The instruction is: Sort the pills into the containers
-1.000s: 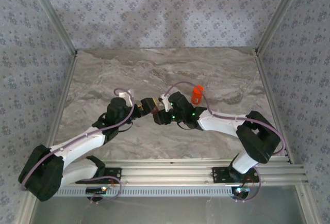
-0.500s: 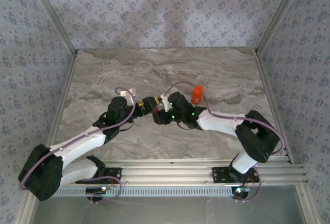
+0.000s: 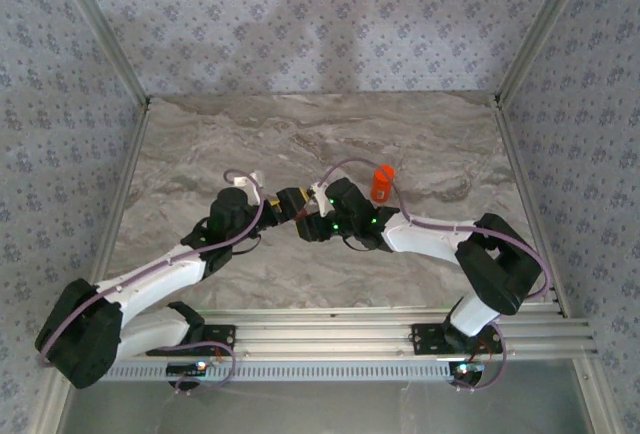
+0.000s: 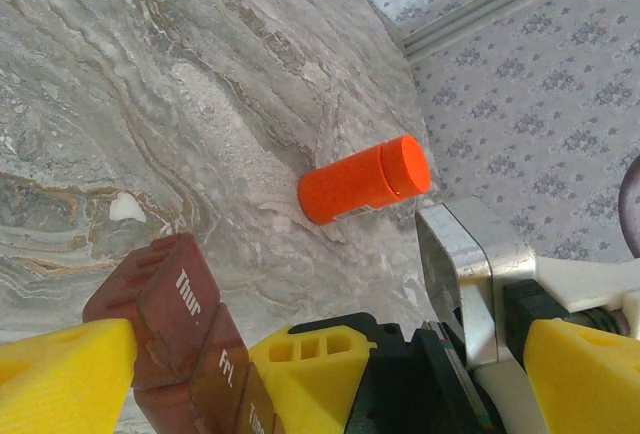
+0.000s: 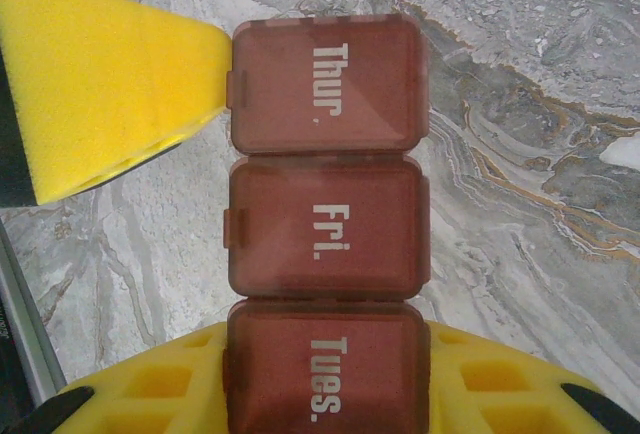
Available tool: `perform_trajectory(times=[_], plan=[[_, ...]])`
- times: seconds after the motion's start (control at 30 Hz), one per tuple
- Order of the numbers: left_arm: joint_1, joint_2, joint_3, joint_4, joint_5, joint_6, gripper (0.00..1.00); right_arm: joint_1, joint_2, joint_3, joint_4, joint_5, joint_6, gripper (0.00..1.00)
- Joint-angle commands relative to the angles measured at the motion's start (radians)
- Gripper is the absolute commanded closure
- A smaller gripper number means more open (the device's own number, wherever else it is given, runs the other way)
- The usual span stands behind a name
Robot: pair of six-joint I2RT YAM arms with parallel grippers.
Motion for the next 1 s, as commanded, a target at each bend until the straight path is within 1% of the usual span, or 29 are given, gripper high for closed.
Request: perform_trajectory(times=[0.0,0.43,0.73,0.83,0.97], plan=[[-0.022,0.009,0.043,0.046,0.000,-0.015,0.01,0.013,0.019,0.020,0.022,-0.010,0.000,0.79],[-0.083,-0.012,0.085,0.126,-0.033,-0.073,0.01,0.007,0.048,0.014,0.044,0.002,0.016,0.81],[-0.099,-0.083,0.066,0.160,-0.107,-0.069,0.01,0.000,0.043,0.001,0.045,0.000,0.015,0.82],[-0.098,-0.115,0.065,0.076,-0.153,-0.060,0.01,-0.004,0.043,-0.004,0.048,0.000,0.018,0.82],[-0.097,-0.151,0.019,0.009,-0.211,-0.081,0.01,-0.014,0.029,-0.012,0.051,0.000,0.024,0.82]])
